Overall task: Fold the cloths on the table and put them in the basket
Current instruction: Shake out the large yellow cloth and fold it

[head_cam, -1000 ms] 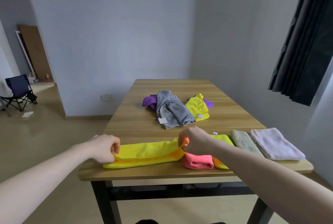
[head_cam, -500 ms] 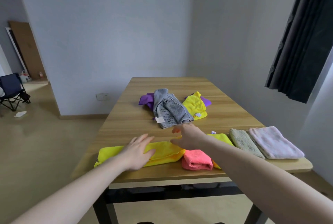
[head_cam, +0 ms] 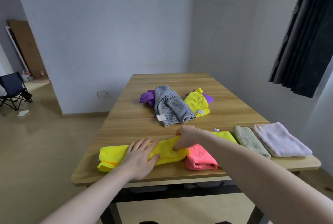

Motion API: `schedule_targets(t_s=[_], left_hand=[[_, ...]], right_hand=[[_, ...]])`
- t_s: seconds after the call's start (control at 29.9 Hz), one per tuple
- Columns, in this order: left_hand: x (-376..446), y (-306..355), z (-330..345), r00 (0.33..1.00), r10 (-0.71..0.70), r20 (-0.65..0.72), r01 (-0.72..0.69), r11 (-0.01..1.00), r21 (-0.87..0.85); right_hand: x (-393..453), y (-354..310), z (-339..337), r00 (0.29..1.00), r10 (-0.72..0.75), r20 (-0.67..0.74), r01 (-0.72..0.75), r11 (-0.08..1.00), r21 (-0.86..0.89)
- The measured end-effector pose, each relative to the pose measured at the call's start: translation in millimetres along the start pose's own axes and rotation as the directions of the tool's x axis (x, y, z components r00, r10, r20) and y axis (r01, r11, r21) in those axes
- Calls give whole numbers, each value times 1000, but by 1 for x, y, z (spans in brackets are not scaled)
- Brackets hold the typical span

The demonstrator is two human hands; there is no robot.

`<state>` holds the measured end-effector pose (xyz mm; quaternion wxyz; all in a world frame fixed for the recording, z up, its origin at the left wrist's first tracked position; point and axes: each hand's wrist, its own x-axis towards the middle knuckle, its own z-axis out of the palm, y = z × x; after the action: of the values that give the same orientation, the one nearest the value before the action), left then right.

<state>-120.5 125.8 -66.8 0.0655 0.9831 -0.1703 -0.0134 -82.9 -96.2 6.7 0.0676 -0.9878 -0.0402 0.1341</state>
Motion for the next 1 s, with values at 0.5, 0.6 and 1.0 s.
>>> schedule_targets(t_s=[0.5, 0.6, 1.0], left_hand=[[12, -29, -32, 982, -98, -162, 64, 977, -202], [12, -44, -26, 974, -157, -162, 122, 971, -206], [-6, -52, 0, 943, -220, -250, 128, 933, -337]], right_hand=[[-34, 12, -46, 971, 79, -226, 65, 821, 568], [-38, 25, -53, 962, 160, -220, -8, 825, 565], [-45, 5, -59, 980, 171, -107, -37, 673, 738]])
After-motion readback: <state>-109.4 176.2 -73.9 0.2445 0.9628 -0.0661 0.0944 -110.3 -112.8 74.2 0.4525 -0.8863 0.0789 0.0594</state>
